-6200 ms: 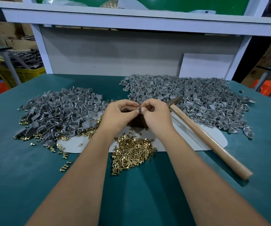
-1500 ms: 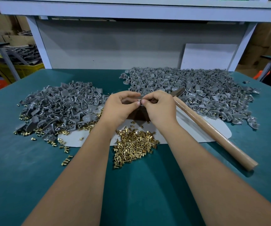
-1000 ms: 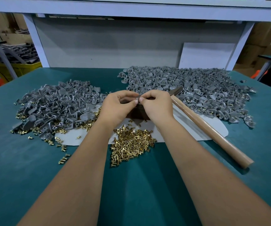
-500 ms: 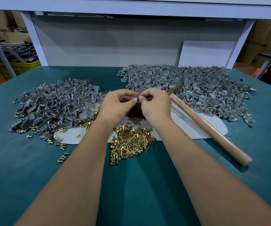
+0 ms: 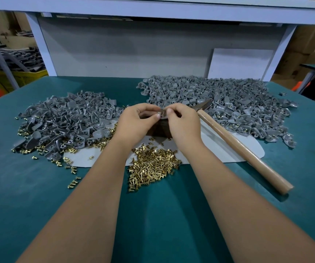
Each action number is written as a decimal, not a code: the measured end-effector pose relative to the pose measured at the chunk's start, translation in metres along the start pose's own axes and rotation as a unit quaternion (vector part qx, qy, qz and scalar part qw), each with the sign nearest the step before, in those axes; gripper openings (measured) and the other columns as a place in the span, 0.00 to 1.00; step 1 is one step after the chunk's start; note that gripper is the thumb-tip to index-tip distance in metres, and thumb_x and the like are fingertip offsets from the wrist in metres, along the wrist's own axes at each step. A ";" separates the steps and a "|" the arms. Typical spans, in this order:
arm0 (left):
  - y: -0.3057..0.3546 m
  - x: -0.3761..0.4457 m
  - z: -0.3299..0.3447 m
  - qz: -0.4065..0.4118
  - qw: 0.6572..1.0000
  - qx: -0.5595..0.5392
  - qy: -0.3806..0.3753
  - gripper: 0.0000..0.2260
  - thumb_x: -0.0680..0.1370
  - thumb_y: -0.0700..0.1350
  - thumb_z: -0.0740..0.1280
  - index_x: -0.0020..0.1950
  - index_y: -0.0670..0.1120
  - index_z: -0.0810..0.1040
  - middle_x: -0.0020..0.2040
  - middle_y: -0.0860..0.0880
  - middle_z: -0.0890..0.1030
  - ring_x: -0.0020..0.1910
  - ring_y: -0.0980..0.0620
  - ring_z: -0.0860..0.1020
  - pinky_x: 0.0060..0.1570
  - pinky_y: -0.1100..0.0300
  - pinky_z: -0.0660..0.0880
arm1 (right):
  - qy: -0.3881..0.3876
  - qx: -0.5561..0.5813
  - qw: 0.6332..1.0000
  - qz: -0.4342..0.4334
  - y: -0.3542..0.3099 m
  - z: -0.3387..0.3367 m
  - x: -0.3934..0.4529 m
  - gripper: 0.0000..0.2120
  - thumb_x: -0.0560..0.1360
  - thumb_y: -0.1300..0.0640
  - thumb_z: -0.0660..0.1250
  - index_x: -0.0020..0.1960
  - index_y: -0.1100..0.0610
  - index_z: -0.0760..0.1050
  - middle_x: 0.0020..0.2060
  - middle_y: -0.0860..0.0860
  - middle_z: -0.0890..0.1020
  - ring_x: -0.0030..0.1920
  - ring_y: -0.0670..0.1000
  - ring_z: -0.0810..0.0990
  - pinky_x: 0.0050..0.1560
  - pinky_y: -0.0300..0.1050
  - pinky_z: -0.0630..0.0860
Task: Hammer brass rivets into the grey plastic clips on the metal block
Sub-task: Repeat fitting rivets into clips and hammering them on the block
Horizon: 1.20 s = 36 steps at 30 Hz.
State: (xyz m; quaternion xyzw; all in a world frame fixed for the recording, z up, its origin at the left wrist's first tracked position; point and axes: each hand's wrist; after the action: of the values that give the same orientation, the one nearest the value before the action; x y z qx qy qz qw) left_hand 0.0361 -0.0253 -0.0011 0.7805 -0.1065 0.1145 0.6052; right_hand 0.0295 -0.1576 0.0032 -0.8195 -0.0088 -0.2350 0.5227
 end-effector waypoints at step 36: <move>0.004 0.002 0.008 0.000 0.988 0.141 0.055 0.03 0.76 0.47 0.71 0.48 0.51 0.84 0.50 0.57 0.81 0.57 0.51 0.76 0.61 0.49 0.74 | -0.020 -0.458 0.882 0.110 -0.001 -0.068 0.016 0.09 0.77 0.57 0.64 0.48 0.58 0.64 0.38 0.54 0.76 0.37 0.57 0.72 0.35 0.45 0.66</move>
State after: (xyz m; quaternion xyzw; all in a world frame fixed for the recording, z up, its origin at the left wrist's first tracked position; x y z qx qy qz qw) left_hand 0.0377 -0.0344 0.0014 0.8508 -0.0564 0.1711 0.4936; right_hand 0.0181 -0.2199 0.0334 -0.9676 0.1794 -0.1377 0.1118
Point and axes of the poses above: each hand's wrist, its own x-axis towards the middle knuckle, its own z-axis out of the palm, y = z × x
